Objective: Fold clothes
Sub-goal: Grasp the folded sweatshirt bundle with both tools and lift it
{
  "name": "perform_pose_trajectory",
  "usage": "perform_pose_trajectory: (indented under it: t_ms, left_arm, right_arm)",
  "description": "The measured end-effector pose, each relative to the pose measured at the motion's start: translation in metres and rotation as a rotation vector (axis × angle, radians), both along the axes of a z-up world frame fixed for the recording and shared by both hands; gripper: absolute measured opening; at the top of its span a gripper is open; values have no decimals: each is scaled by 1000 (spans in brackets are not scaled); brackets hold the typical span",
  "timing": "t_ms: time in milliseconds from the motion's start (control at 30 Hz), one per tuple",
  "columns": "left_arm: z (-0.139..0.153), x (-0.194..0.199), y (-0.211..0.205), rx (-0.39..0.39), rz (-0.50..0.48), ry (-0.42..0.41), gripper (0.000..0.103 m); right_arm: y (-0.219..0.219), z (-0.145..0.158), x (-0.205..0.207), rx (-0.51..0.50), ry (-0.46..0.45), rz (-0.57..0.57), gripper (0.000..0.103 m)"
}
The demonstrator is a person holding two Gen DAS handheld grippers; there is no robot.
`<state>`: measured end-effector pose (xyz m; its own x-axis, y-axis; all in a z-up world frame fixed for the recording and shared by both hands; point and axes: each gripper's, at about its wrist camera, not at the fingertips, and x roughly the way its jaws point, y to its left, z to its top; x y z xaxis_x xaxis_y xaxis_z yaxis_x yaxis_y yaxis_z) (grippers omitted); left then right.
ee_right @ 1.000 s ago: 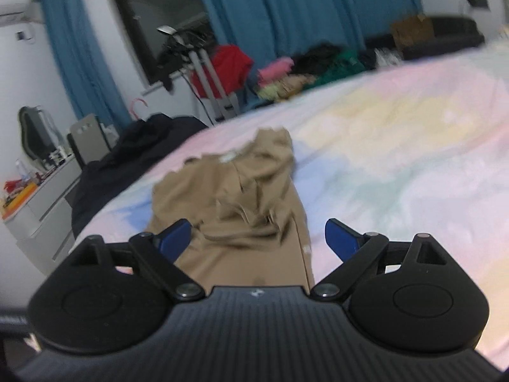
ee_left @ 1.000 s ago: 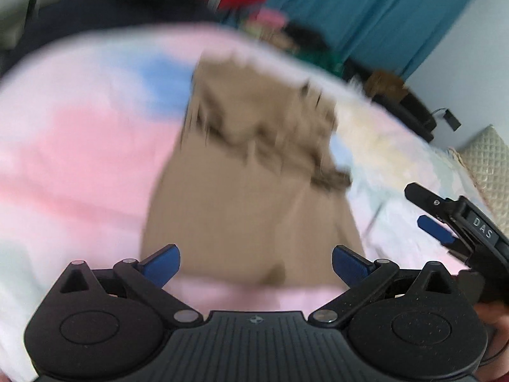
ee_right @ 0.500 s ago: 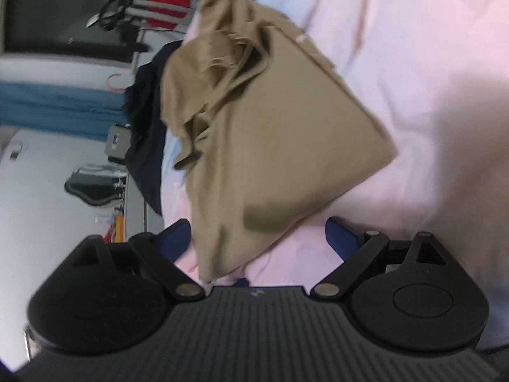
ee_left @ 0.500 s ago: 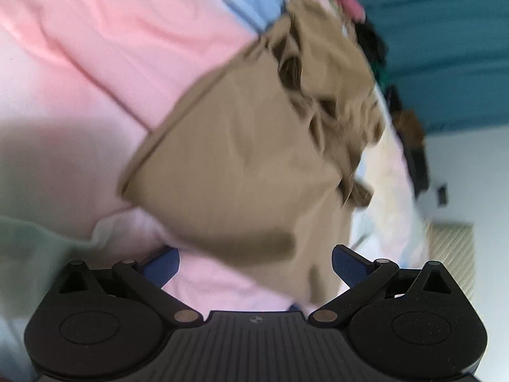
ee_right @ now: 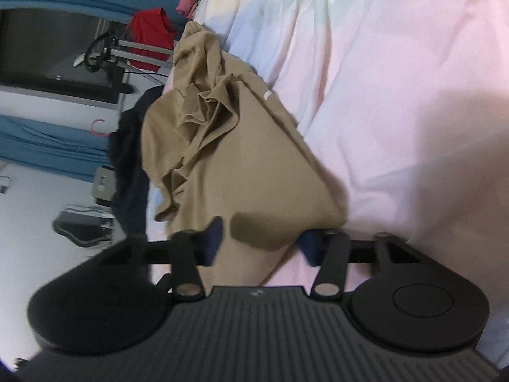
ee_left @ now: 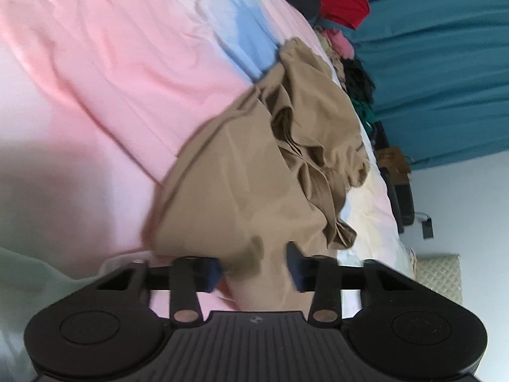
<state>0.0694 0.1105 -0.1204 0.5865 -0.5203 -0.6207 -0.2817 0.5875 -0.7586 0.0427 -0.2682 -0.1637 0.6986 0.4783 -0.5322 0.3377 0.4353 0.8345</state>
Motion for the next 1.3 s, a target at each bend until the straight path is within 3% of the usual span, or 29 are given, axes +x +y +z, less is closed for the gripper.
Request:
perform_pose_trajectory:
  t_ms: [67, 167, 467, 567, 867, 967, 1100, 1200, 1300]
  left_arm:
    - [2, -1, 1, 10, 9, -13, 15]
    - [7, -3, 2, 5, 19, -45, 14]
    - [29, -1, 5, -7, 44, -174, 8]
    - [49, -3, 2, 53, 46, -257, 7]
    - [127, -44, 11, -16, 47, -396, 6]
    - [149, -74, 12, -37, 38, -403, 6]
    - [162, -135, 6, -1, 13, -351, 6]
    - [155, -183, -4, 24, -13, -307, 6]
    - [141, -202, -9, 17, -18, -257, 6]
  right_arm:
    - [-3, 1, 0, -28, 0, -1, 20]
    - [-2, 9, 0, -43, -56, 4, 13]
    - [0, 46, -4, -76, -211, 19, 11]
    - [0, 69, -9, -75, -251, 24, 11]
    - [1, 139, -26, -72, -371, 41, 10]
    - [1, 162, -41, -90, -412, 55, 10]
    - [0, 178, -88, -116, -417, 95, 10]
    - [-7, 167, -128, -91, -380, 102, 10]
    - [-13, 152, -148, -58, -340, 82, 10]
